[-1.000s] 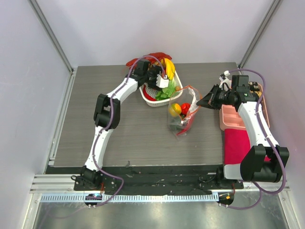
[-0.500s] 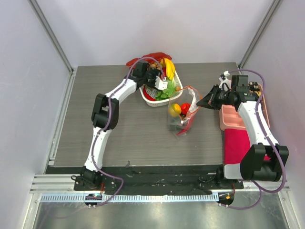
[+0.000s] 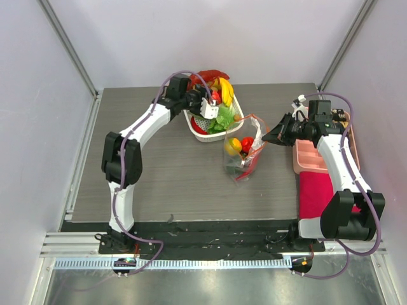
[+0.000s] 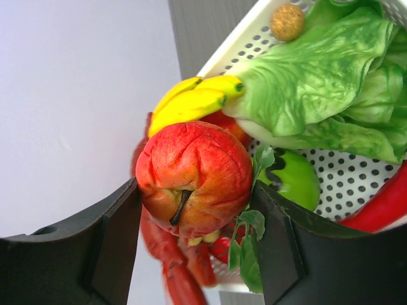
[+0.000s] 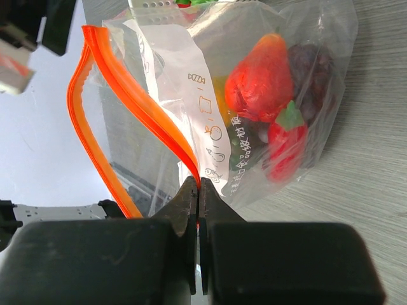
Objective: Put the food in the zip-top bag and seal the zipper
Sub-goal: Pick up the fake fruit from the bin.
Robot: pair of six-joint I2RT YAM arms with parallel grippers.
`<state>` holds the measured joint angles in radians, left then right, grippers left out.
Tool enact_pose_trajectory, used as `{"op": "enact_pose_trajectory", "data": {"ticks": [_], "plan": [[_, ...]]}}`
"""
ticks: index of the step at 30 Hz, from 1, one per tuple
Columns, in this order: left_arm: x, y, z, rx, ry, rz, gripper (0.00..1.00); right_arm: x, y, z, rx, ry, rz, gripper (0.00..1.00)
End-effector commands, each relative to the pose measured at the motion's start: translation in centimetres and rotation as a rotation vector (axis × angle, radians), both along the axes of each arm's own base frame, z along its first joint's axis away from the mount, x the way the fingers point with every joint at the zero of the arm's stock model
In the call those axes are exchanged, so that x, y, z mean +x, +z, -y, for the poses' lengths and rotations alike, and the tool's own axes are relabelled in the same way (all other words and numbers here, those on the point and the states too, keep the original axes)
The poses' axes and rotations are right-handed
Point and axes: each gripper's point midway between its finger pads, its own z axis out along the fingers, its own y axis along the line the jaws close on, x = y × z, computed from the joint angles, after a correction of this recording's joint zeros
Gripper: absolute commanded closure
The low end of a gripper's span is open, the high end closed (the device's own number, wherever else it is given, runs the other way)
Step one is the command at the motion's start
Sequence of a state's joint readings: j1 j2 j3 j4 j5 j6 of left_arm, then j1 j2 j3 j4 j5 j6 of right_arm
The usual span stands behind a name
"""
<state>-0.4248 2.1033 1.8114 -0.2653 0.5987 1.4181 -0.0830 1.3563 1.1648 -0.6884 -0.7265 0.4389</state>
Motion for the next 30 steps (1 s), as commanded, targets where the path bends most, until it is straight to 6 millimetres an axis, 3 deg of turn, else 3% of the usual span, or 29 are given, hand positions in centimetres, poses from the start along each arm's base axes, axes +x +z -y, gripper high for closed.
{"op": "enact_pose_trajectory", "data": {"ticks": [1,10,18,21,22,25,26,30], "plan": [[-1.5,4.1,-0.7,-0.036,-0.009,0.019,0.49,0.9,1.2,0.1,0.001,0.017,0.068,0.99],[-0.7,8.2,-0.4,-0.175,0.075,-0.051,0.5,1.1,1.1,0.1,0.001,0.021,0.081,0.99],[0.7,9.1,0.3,-0.282,0.139,-0.112,0.5,1.5,1.4,0.0,0.01,0.013,0.084,0.99],[0.7,11.4,0.8,-0.38,0.168,-0.158,0.51,1.9,1.4,0.0,0.021,0.008,0.079,0.99],[0.4,13.1,1.2,-0.409,0.162,-0.151,0.51,2.0,1.5,0.0,0.024,0.007,0.08,0.99],[-1.0,15.5,2.2,-0.458,0.15,-0.168,0.52,2.3,1.4,-0.1,0.038,0.001,0.075,0.99],[-2.4,17.0,2.9,-0.471,0.125,-0.155,0.52,2.3,1.3,-0.2,0.044,0.0,0.072,0.99],[-6.3,19.3,5.2,-0.496,0.064,-0.16,0.52,2.4,1.4,-0.3,0.062,-0.008,0.067,0.99]]}}
